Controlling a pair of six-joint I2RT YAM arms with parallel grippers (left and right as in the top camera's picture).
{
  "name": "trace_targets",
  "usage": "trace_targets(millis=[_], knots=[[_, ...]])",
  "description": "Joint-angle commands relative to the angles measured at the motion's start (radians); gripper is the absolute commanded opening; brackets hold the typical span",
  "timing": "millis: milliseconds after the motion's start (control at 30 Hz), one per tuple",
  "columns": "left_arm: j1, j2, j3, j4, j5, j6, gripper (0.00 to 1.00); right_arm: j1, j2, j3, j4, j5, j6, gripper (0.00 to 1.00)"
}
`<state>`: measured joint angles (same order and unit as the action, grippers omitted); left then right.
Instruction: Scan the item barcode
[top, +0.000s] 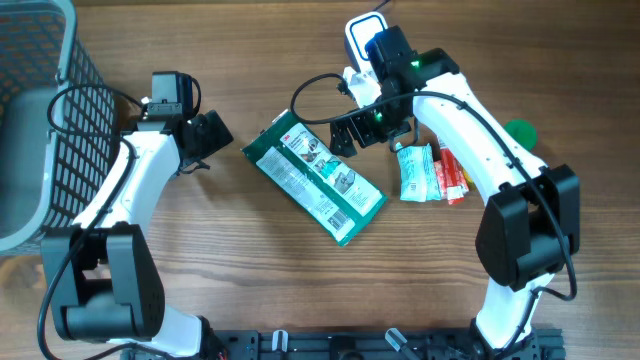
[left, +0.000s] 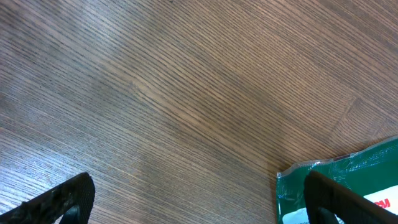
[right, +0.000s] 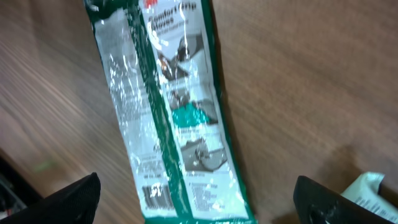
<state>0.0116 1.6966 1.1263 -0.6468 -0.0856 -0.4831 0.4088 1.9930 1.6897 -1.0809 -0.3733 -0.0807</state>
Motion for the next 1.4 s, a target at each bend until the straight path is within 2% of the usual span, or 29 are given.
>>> trace_targets(millis=[0,333,1367], knots=[[0.003,-0.006,-0.002,0.0,-0.017,0.012,1.0,-0.002,0.013,-0.008,0.074,-0.002,0.013,1.0],[0.003,-0.006,-0.002,0.0,-0.017,0.012,1.0,-0.003,0.013,-0.008,0.385,-0.002,0.013,1.0],[0.003,-0.006,-0.002,0.0,-0.017,0.012,1.0,-0.003,0.013,-0.008,0.388,-0.001,0.013,1.0]])
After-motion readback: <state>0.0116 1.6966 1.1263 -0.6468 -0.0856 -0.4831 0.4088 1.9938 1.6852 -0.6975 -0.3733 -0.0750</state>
